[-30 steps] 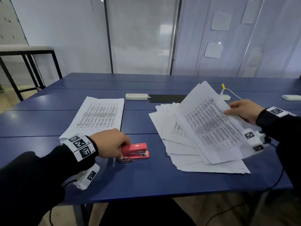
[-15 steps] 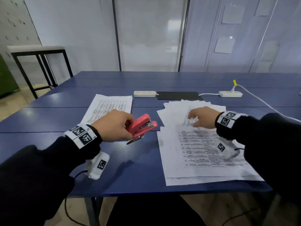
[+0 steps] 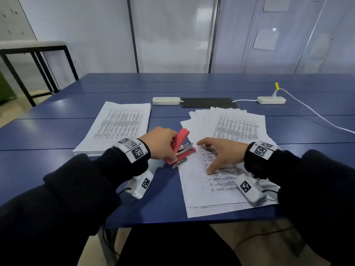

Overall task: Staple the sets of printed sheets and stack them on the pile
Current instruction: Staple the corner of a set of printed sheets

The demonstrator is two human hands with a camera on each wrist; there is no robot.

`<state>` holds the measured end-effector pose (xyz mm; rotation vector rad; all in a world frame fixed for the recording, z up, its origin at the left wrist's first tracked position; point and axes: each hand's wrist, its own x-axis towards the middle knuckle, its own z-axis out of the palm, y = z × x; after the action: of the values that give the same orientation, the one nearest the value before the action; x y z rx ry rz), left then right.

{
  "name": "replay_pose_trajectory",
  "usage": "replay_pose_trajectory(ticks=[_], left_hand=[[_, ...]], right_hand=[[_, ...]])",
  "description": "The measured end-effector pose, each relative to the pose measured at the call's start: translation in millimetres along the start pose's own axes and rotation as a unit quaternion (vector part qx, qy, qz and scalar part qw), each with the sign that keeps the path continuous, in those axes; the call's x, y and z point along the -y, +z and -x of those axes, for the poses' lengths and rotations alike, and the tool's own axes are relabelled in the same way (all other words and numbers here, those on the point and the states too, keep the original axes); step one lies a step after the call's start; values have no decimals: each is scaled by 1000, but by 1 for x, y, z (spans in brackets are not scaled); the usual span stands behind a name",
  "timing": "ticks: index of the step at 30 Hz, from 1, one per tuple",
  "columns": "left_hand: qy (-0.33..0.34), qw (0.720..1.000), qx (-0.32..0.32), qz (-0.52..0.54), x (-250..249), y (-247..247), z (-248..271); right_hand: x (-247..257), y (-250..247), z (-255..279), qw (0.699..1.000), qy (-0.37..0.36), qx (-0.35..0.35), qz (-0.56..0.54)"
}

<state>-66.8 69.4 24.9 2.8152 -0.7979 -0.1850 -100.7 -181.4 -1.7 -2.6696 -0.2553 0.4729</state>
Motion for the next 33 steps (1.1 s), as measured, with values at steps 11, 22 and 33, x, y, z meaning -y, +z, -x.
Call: replay_pose_trajectory(ticks=[11,22,33], left_hand=[[-13,998,44,-35,-18,7,-27],[85,992,9,-90,-67,24,-41],[112,975,46,-184,-62,21,-36]], right_hand=[[-32,16,3,988,-6,-37,-147],[-41,21,3,969,-26,-66,-236],[-41,18,1,968,-26,-25,-247]])
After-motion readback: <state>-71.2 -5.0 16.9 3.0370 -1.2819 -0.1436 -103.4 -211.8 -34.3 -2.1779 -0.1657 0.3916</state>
